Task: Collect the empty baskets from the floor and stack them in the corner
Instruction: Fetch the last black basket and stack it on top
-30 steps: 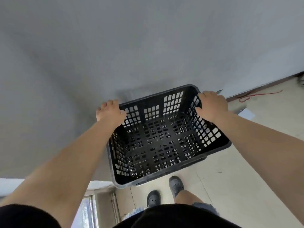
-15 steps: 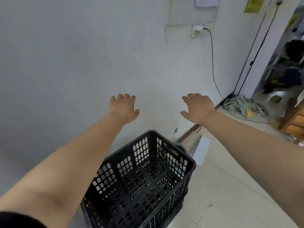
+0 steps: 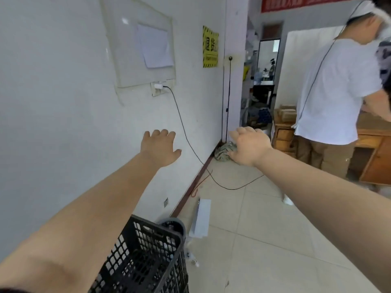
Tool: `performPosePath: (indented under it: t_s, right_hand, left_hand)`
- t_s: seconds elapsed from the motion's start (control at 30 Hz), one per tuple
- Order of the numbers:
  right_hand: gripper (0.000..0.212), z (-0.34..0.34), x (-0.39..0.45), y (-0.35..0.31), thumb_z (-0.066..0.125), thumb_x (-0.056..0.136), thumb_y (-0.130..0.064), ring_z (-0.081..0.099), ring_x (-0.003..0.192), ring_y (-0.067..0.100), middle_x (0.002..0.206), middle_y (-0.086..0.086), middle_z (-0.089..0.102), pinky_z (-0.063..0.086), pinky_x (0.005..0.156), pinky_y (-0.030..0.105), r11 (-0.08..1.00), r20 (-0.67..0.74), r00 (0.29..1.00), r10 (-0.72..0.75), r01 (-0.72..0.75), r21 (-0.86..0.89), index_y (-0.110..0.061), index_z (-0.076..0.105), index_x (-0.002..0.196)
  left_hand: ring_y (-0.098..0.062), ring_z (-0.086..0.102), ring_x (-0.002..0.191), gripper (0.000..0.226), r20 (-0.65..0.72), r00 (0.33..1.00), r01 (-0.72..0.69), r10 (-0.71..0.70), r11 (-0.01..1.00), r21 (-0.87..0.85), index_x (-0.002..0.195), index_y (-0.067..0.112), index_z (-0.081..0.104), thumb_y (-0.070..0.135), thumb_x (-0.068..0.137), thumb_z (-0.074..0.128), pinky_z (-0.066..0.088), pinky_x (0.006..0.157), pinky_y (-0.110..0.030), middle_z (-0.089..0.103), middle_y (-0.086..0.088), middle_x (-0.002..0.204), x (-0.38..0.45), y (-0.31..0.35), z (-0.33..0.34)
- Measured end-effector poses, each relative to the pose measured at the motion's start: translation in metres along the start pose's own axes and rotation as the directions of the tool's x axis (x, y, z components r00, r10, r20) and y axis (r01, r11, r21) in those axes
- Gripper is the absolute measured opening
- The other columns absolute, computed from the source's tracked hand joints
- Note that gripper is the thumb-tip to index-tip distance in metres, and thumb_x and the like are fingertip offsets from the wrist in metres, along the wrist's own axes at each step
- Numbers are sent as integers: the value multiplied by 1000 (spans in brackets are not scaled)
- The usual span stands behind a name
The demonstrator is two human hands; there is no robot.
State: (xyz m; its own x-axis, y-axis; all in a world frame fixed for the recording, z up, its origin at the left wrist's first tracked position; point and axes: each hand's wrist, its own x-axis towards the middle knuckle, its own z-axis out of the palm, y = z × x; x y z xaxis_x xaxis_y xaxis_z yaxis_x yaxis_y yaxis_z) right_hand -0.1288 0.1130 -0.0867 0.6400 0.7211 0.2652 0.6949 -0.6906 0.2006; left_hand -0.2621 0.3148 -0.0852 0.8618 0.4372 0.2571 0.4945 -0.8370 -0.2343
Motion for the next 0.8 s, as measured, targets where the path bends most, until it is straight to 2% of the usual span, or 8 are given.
performPosePath:
  t_s: [0.23, 0.33, 0.43, 0.6, 0.8]
  right_hand:
    - [64, -18, -87, 132, 45, 92, -49, 33, 136, 27, 147, 6, 37, 29, 109, 39, 977, -5, 982, 189, -189, -99, -20, 30, 147]
    - [59, -22, -134, 190, 45, 91, -48, 36, 132, 26, 143, 6, 42, 30, 106, 39, 944, -10, 956, 294, -293, -150, -18, 37, 141]
    - [60, -27, -184, 244, 45, 92, -47, 34, 133, 26, 144, 5, 39, 28, 106, 37, 898, -5, 916, 400, -394, -198, -18, 34, 143]
    - [60, -30, -264, 323, 46, 91, -48, 35, 134, 26, 142, 4, 42, 28, 108, 38, 791, -8, 822, 569, -550, -269, -19, 35, 143]
    - [64, -29, -336, 389, 45, 92, -51, 34, 135, 27, 146, 6, 39, 28, 110, 40, 632, 31, 666, 745, -690, -353, -19, 31, 146]
  left_hand:
    - [-27, 37, 133, 59, -87, 969, -239, 231, 966, -97, 143, 16, 36, 49, 94, 40, 25, 108, -42, 42, -6, 144, 22, 155, -50]
    - [-28, 40, 131, 57, -133, 933, -351, 336, 930, -113, 141, 17, 38, 50, 95, 40, 30, 105, -41, 45, -6, 142, 23, 229, -70]
    - [-27, 39, 131, 58, -180, 888, -449, 424, 883, -138, 142, 17, 37, 51, 95, 39, 30, 105, -41, 44, -6, 142, 19, 303, -90]
    - [-26, 37, 132, 59, -252, 786, -610, 565, 774, -167, 143, 18, 37, 51, 94, 41, 29, 105, -41, 43, -5, 143, 9, 418, -116]
    - [-25, 38, 132, 57, -329, 600, -795, 729, 589, -146, 141, 18, 39, 49, 94, 42, 30, 105, -39, 44, -4, 142, -3, 542, -145]
